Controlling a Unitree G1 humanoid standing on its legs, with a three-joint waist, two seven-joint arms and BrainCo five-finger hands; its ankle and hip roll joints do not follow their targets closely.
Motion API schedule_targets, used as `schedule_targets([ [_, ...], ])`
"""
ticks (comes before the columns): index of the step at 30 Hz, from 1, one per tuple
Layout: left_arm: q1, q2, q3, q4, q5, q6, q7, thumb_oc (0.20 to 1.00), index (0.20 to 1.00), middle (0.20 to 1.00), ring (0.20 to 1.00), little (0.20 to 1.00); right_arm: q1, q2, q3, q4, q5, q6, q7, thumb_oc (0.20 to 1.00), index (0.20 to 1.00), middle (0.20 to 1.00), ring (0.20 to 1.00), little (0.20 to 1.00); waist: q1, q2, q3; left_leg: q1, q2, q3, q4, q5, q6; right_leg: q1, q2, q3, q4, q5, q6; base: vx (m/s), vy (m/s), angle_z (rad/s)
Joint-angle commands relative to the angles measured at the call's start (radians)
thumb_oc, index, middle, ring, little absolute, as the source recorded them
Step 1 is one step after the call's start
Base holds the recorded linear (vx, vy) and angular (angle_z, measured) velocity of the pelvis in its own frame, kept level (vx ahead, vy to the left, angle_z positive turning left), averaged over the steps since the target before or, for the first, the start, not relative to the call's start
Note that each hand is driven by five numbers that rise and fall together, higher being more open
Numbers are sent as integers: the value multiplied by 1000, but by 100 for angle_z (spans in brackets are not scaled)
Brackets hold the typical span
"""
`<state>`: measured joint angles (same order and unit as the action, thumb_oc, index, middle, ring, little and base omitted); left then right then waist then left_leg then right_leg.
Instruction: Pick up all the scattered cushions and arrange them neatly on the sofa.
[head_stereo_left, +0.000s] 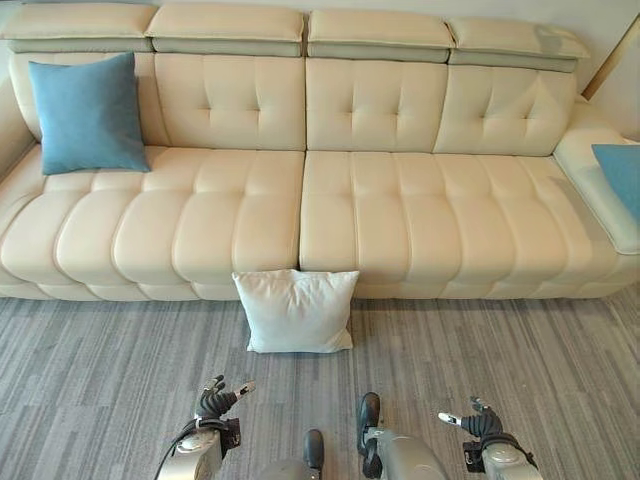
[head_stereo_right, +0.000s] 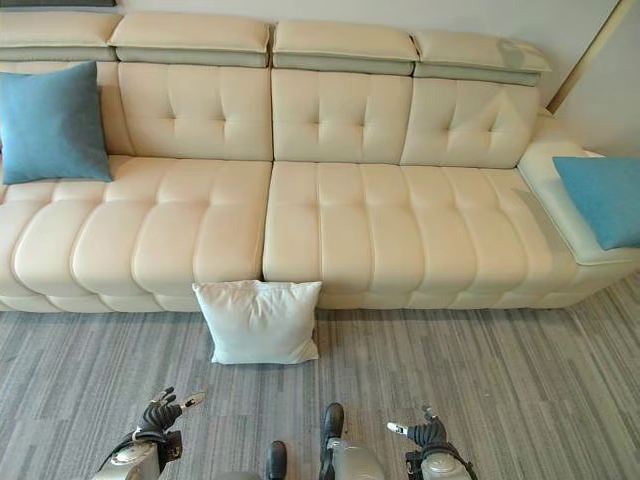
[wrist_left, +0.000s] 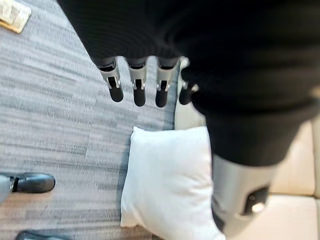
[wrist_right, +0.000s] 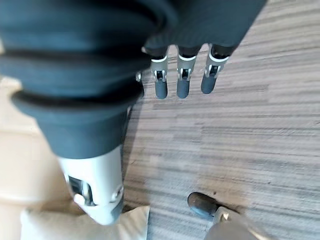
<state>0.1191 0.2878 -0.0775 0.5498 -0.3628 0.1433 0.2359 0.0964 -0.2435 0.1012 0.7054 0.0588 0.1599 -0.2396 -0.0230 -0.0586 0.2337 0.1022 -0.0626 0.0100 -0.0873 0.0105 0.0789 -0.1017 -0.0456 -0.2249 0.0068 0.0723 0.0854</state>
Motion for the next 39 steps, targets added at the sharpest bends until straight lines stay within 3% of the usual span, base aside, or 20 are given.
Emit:
schedule_targets([
  [1,4,-6,-10,-69,45,-32,-7,1000,1000,1000,1000,1000,-22,-46,-10,16,-3,-22,-27,1000,1000,1000,1000,1000,-11,26,-28,70,5,92,58,-127,-74,102,57,8,-67,-82,-3,280,-169,8],
  [3,7,-13,-11,-72,31,-32,-14,1000,1000,1000,1000,1000,-15,-54,-22,8,13,-27,-29,1000,1000,1000,1000,1000,-16,26,-28,39,20,112,186,-131,-101,145,58,8,-78,-103,-21,222,-177,1],
  [7,-1,-18,-23,-74,13,-40,-12,1000,1000,1000,1000,1000,-20,-77,-35,0,27,-34,-32,1000,1000,1000,1000,1000,-7,26,7,-103,24,91,531,-40,-156,202,51,12,-67,-137,-66,118,-142,11],
  [10,2,-18,-24,-67,2,-43,-6,1000,1000,1000,1000,1000,-18,-82,-31,17,24,-26,-30,1000,1000,1000,1000,1000,-5,18,13,-162,47,104,578,-38,-143,223,46,14,-60,-158,-81,128,-101,-6],
  [11,4,-18,-23,-66,0,-41,-4,1000,1000,1000,1000,1000,-16,-80,-30,22,24,-23,-31,1000,1000,1000,1000,1000,-3,14,15,-181,57,108,563,-46,-133,229,42,15,-59,-163,-84,205,-74,1],
  [12,9,-19,-23,-67,1,-36,-4,1000,1000,1000,1000,1000,-12,-75,-32,32,31,-21,-33,1000,1000,1000,1000,1000,0,0,11,-188,60,94,448,-81,-109,242,35,22,-61,-173,-80,226,-46,2],
  [13,11,-17,-24,-69,1,-33,-4,1000,1000,1000,1000,1000,-11,-75,-31,36,30,-20,-34,1000,1000,1000,1000,1000,0,-3,11,-170,57,85,386,-78,-105,247,32,24,-59,-179,-79,318,4,-3],
  [14,12,-17,-30,-68,-2,-30,3,1000,1000,1000,1000,1000,-7,-76,-27,40,27,-19,-38,1000,1000,1000,1000,1000,-2,0,5,-160,78,41,210,-14,-112,249,34,28,-48,-200,-85,187,26,-3],
  [15,12,-17,-30,-68,-2,-30,3,1000,1000,1000,1000,1000,-7,-76,-27,40,27,-19,-38,1000,1000,1000,1000,1000,-3,-1,5,-153,76,41,196,-7,-113,249,33,27,-46,-202,-86,191,42,-1],
  [17,10,-17,-34,-63,-4,-26,8,1000,1000,1000,1000,1000,-4,-82,-21,40,20,-17,-37,1000,1000,1000,1000,1000,-7,5,7,-164,105,0,99,77,-132,258,36,26,-33,-224,-96,150,54,0],
  [19,7,-20,-37,-57,-4,-25,12,1000,1000,1000,1000,1000,-4,-87,-19,52,16,-13,-38,1000,1000,1000,1000,1000,-14,7,6,-169,124,-20,18,113,-152,273,30,31,-28,-239,-95,213,114,16],
  [25,13,-18,-36,-57,-6,-34,13,1000,1000,1000,1000,1000,1,-93,-26,67,9,-9,-30,1000,1000,1000,1000,1000,-16,16,-9,-182,148,12,0,130,-181,322,15,39,-47,-243,-77,253,218,8],
  [29,-2,-12,-50,-30,1,-36,7,1000,1000,1000,1000,1000,-12,-79,-28,97,11,-11,-27,1000,1000,1000,1000,1000,-21,21,-40,-169,130,28,0,112,-165,344,-16,38,-64,-235,-44,312,369,-2],
  [30,-9,5,-57,-27,15,-39,0,1000,1000,1000,1000,1000,-15,-62,-26,100,15,-13,-19,1000,1000,1000,1000,1000,-18,15,-50,-150,106,40,0,85,-137,330,-45,48,-33,-224,-22,209,262,-10],
  [31,-9,5,-57,-27,15,-39,0,1000,1000,1000,1000,1000,-15,-62,-26,100,15,-13,-19,1000,1000,1000,1000,1000,-18,15,-51,-150,106,41,0,85,-137,330,-45,49,-33,-224,-22,401,534,-4],
  [32,-19,19,-63,-24,26,-37,-5,1000,1000,1000,1000,1000,-23,-52,-12,104,3,-11,-13,1000,1000,1000,1000,1000,-12,8,-53,-133,84,48,0,53,-103,297,-74,56,41,-212,-2,258,381,1],
  [34,-22,26,-66,-26,27,-32,-5,1000,1000,1000,1000,1000,-30,-41,-2,97,-8,-7,-13,1000,1000,1000,1000,1000,-10,10,-52,-114,68,55,0,26,-81,240,-92,68,152,-195,8,249,422,7],
  [36,-24,34,-59,-33,26,-31,1,1000,1000,1000,1000,1000,-39,-32,-1,78,-8,-7,-14,1000,1000,1000,1000,1000,-13,12,-35,-93,52,69,0,0,-54,164,-122,66,298,-125,15,133,353,-9],
  [37,-24,38,-55,-40,25,-31,3,1000,1000,1000,1000,1000,-46,-29,2,71,-11,-7,-14,1000,1000,1000,1000,1000,-11,13,-24,-85,46,84,0,-9,-47,137,-139,58,341,-94,17,79,295,-11],
  [39,-22,41,-49,-50,24,-29,5,1000,1000,1000,1000,1000,-54,-23,13,63,-19,-3,-15,1000,1000,1000,1000,1000,-9,23,-9,-72,48,98,0,-24,-43,98,-145,40,388,-100,13,89,198,-12],
])
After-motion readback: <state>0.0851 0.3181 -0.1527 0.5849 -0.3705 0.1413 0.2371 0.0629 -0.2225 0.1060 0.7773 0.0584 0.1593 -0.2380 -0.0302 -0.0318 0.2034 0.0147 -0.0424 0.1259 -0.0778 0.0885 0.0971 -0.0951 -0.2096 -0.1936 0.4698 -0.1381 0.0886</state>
